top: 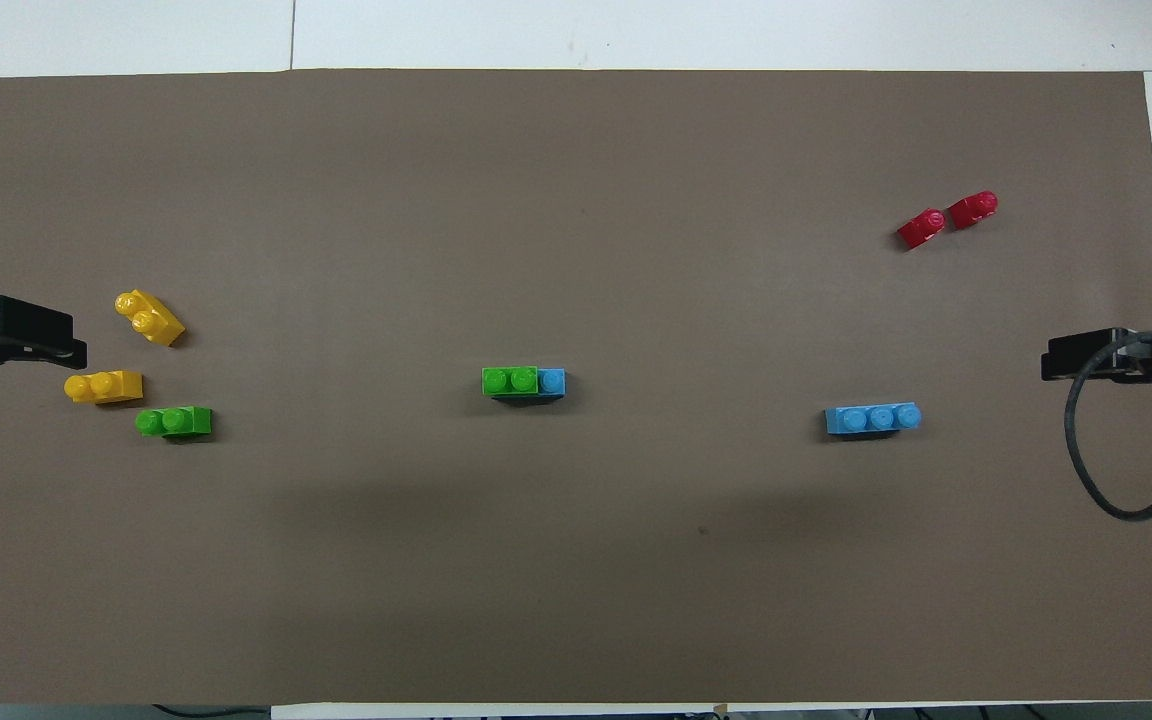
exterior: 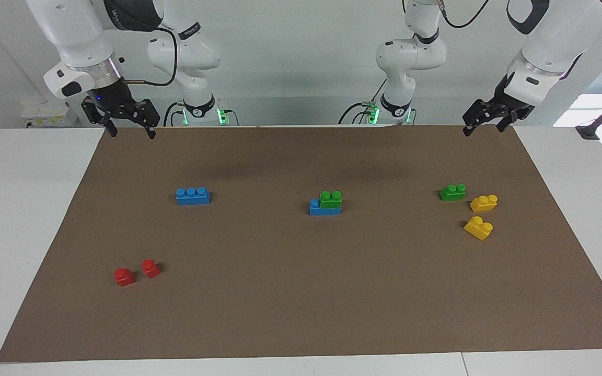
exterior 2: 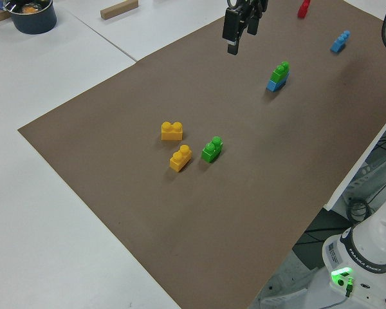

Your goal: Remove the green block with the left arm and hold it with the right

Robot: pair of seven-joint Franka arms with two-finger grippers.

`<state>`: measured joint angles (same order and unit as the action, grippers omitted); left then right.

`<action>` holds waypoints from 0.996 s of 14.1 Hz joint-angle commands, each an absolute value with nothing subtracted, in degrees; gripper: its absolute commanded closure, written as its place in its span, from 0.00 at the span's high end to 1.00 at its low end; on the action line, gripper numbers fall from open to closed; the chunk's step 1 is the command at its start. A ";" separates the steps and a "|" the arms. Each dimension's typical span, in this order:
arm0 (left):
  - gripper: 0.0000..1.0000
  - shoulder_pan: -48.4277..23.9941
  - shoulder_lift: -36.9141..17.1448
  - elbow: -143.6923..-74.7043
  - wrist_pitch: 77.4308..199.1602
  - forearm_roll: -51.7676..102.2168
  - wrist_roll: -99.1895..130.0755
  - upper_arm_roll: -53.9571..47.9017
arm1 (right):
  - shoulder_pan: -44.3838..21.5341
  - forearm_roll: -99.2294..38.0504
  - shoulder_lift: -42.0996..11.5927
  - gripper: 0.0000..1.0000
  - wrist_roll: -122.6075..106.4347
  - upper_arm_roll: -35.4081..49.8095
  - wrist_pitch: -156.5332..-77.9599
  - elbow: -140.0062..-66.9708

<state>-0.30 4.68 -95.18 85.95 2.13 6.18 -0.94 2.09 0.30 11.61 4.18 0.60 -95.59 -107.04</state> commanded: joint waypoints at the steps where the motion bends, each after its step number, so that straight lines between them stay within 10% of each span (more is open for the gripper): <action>1: 1.00 0.00 4.75 -94.48 85.96 1.93 5.45 -1.23 | 2.90 0.53 12.39 1.00 4.92 1.14 -95.89 -107.31; 14: 1.00 -0.09 5.27 -95.01 85.69 2.20 6.24 -1.32 | 3.08 0.53 12.30 1.00 5.01 1.06 -98.70 -107.93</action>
